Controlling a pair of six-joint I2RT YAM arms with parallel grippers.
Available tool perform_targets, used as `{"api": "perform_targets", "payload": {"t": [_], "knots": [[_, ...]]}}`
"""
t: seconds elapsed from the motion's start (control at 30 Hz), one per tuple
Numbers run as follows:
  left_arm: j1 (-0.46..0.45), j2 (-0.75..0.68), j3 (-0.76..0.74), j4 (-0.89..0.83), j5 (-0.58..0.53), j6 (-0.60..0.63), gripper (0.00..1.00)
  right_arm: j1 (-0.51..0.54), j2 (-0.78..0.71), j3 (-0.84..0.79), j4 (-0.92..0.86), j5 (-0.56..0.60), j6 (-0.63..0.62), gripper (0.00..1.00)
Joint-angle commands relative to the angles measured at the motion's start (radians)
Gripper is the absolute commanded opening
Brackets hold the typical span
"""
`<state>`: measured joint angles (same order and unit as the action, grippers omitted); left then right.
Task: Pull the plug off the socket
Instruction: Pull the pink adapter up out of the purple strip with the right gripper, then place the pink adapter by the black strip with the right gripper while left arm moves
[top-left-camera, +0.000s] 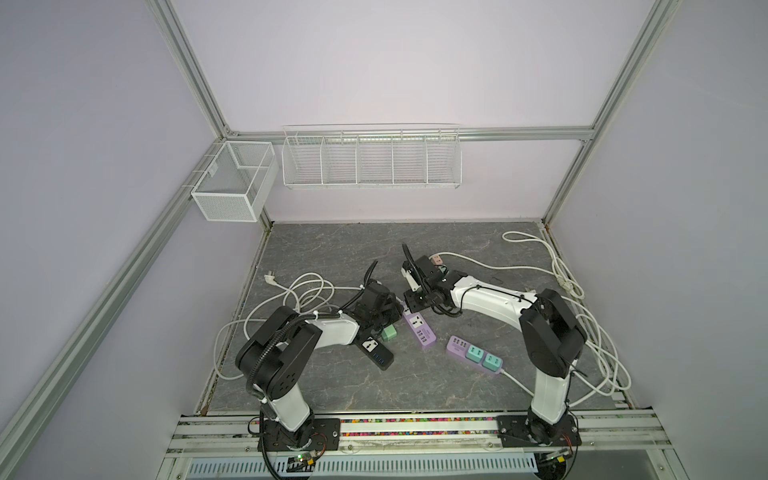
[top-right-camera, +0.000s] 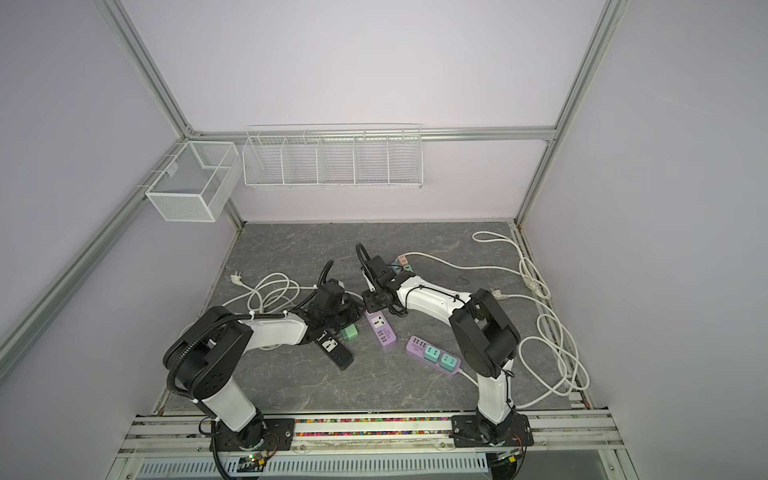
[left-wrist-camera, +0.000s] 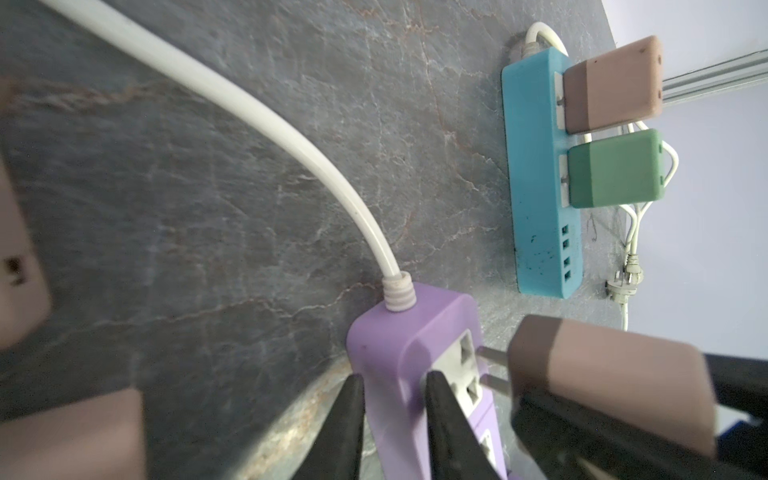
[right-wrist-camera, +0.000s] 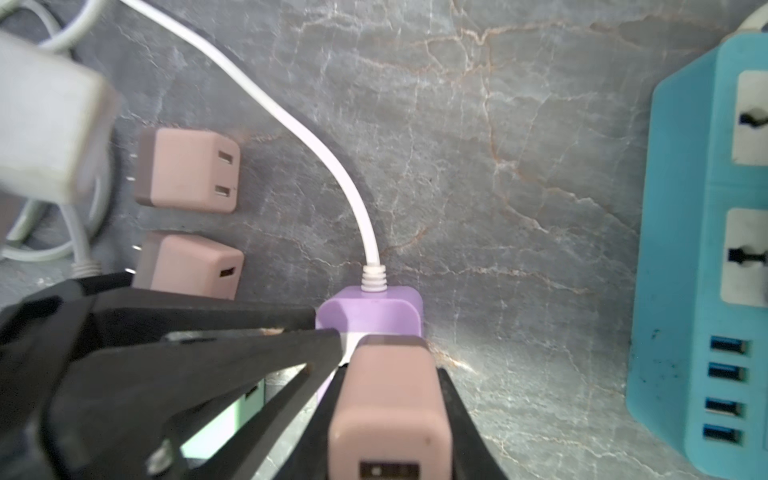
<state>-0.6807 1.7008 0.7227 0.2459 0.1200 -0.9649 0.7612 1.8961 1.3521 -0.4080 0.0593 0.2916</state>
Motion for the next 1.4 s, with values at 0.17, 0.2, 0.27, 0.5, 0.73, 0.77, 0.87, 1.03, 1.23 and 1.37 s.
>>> {"api": "perform_targets", "payload": {"t": [0.17,0.2,0.27,0.5,0.73,0.77,0.87,1.03,1.23,1.37], "knots": [[-0.008,-0.004,-0.007,-0.14,0.002,0.013,0.27,0.001,-0.172,-0.057,0.043,0.03,0.013,0.21],[-0.008,-0.008,0.0,-0.14,0.007,0.014,0.27,0.0,-0.189,-0.068,0.05,0.026,0.016,0.21],[-0.008,-0.018,0.012,-0.137,0.013,0.017,0.27,-0.007,-0.218,-0.089,0.062,0.008,0.028,0.21],[-0.008,-0.112,0.026,-0.156,0.019,0.033,0.27,-0.01,-0.316,-0.167,0.098,-0.072,0.084,0.21],[-0.008,-0.286,-0.011,-0.251,-0.046,0.072,0.28,0.027,-0.385,-0.261,0.152,-0.09,0.158,0.22],[-0.008,-0.31,-0.017,-0.26,-0.05,0.075,0.28,0.028,-0.385,-0.271,0.161,-0.098,0.167,0.22],[-0.008,-0.384,-0.032,-0.292,-0.057,0.089,0.29,0.045,-0.385,-0.298,0.181,-0.112,0.196,0.22],[-0.008,-0.492,-0.049,-0.38,-0.075,0.112,0.31,0.089,-0.379,-0.355,0.251,-0.113,0.253,0.21],[-0.007,-0.635,-0.129,-0.416,-0.118,0.114,0.34,0.141,-0.35,-0.411,0.332,-0.118,0.321,0.21],[-0.007,-0.734,-0.164,-0.467,-0.157,0.132,0.37,0.17,-0.342,-0.452,0.384,-0.099,0.36,0.21]]}}
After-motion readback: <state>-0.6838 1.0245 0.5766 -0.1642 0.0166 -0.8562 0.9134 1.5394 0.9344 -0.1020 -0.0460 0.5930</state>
